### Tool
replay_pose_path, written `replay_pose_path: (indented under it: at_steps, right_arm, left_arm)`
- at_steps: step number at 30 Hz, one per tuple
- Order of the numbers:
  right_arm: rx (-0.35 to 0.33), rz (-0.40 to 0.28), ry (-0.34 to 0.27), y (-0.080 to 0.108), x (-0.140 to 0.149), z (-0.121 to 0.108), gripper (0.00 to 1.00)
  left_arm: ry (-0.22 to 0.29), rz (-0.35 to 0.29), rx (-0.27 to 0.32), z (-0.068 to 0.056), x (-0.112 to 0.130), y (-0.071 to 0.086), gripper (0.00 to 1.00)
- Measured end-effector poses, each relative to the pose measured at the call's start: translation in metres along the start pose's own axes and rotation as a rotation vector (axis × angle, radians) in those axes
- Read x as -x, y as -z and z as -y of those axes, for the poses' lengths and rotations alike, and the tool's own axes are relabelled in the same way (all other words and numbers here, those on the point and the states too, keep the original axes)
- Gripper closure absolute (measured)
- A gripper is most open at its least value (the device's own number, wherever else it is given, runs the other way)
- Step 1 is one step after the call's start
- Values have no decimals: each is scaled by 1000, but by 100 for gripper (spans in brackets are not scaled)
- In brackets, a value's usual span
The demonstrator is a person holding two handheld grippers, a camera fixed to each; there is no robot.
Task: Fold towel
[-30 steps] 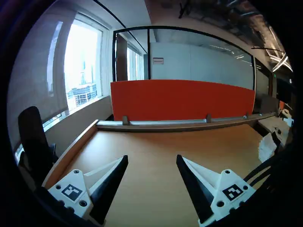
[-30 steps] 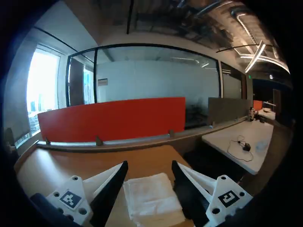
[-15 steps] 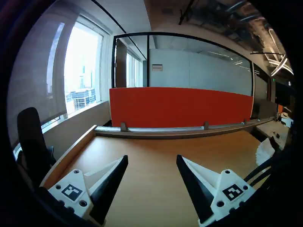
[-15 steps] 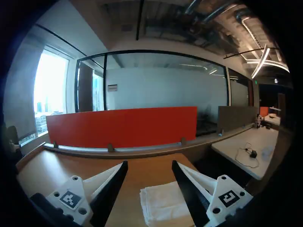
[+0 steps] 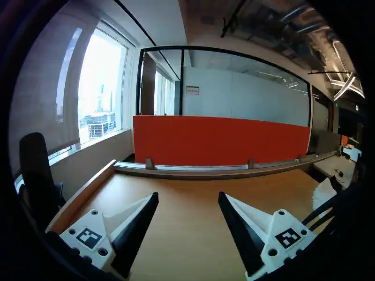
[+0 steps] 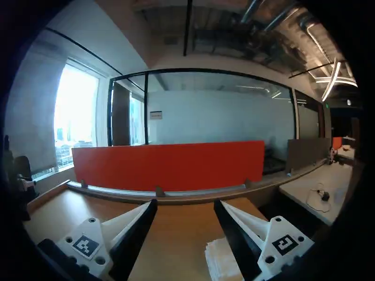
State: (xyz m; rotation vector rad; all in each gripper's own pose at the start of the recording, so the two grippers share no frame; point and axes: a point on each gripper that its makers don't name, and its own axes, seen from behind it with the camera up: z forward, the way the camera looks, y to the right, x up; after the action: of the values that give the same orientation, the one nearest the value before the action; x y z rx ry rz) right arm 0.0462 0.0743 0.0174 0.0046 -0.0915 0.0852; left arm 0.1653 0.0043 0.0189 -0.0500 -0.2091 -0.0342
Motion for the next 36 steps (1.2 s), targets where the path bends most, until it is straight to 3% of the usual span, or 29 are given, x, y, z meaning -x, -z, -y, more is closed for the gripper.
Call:
replay_pose_path:
  at_steps: [15,27,36]
  right_arm:
    - [-32,-9,10,-5,-12,41,7]
    - [-42,7,17,-2,-14,65,6]
    - [-66,7,10,7,-16,84,6]
  left_arm:
    - [5,-33,14,-2,-10,1,5]
    - [-20,-88,0,-6,-11,2,5]
    - [-67,-135,-8,-10,5,5,5]
